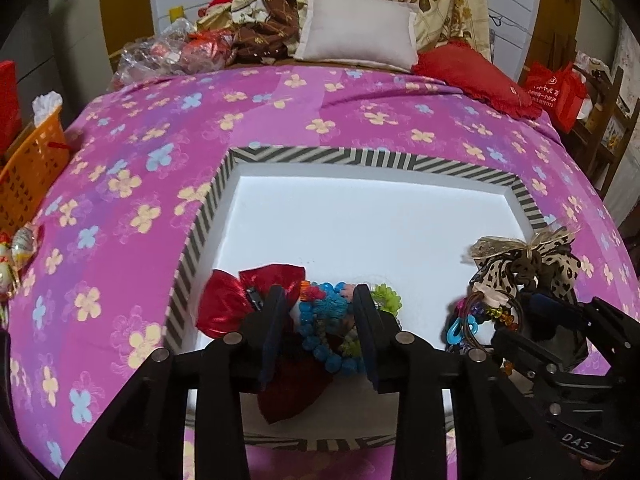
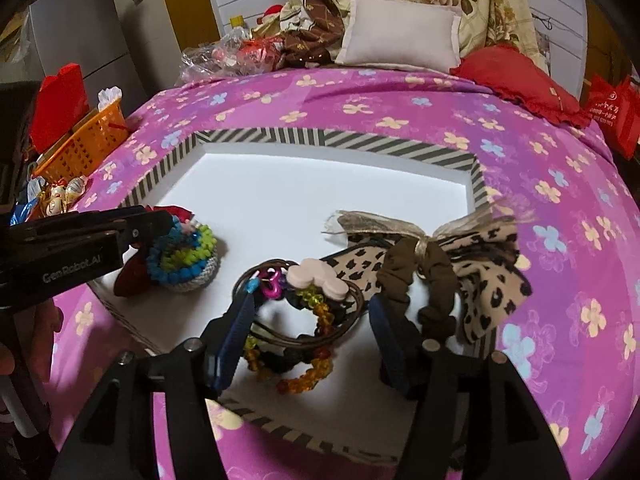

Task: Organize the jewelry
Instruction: 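Release both items in the tray and withdraw both open tools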

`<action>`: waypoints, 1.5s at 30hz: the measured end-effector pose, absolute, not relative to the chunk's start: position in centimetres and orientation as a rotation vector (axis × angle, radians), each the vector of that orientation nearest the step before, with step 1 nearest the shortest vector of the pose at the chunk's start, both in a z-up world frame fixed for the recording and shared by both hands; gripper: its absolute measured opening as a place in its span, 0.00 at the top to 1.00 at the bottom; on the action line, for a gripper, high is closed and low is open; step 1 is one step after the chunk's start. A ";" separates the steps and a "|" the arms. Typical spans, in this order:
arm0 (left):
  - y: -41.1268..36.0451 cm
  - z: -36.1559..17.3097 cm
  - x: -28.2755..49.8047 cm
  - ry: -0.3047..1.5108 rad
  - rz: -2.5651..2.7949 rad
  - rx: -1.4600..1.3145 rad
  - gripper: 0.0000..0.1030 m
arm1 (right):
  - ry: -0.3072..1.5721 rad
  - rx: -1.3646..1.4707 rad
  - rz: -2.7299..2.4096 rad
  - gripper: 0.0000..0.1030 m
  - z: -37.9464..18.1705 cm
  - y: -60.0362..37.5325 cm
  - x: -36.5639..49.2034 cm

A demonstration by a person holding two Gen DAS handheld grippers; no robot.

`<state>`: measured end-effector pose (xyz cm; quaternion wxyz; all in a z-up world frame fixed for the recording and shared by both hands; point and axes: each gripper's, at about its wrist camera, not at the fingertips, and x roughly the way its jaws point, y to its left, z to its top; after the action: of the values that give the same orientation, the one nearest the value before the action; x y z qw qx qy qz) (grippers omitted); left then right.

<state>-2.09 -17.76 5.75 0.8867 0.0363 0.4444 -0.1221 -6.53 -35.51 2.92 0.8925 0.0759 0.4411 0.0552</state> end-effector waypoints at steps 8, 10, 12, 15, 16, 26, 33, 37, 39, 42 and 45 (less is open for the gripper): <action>-16.4 7.8 -3.7 0.867 -0.236 0.047 0.83 | 0.860 0.168 0.108 0.31 5.2 -35.4 -8.7; -15.8 8.1 -4.1 0.868 -0.235 0.028 0.83 | 0.846 0.165 0.100 0.30 5.7 -35.5 -9.4; -15.1 8.3 -4.7 0.863 -0.226 0.010 0.83 | 0.834 0.157 0.084 0.29 6.1 -35.6 -10.2; -14.3 8.5 -5.6 0.859 -0.217 -0.006 0.83 | 0.834 0.155 0.065 0.27 6.4 -36.0 -11.2; -14.1 8.5 -5.9 0.859 -0.212 -0.005 0.83 | 0.837 0.159 0.066 0.27 6.3 -36.1 -11.5; -14.5 8.7 -9.4 0.845 -0.184 0.060 0.83 | 0.819 0.158 0.056 0.27 6.6 -35.2 -14.0; -14.5 9.5 -11.5 0.818 -0.162 0.076 0.83 | 0.791 0.166 0.044 0.23 7.4 -34.5 -15.3; -14.3 10.1 -12.4 0.807 -0.158 0.069 0.83 | 0.784 0.170 0.032 0.22 7.7 -34.2 -15.9; -14.3 10.4 -12.8 0.800 -0.159 0.073 0.83 | 0.779 0.167 0.030 0.22 7.9 -34.0 -16.3; -14.3 10.9 -13.5 0.783 -0.153 0.087 0.83 | 0.772 0.159 0.029 0.21 8.2 -33.7 -16.7; -14.3 11.6 -14.2 0.766 -0.156 0.093 0.83 | 0.762 0.156 0.028 0.20 8.6 -33.5 -17.2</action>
<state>-14.19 -14.32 11.56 0.9236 0.0454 0.3730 -0.0758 -17.18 -33.46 8.58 0.9252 0.0759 0.3715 0.0138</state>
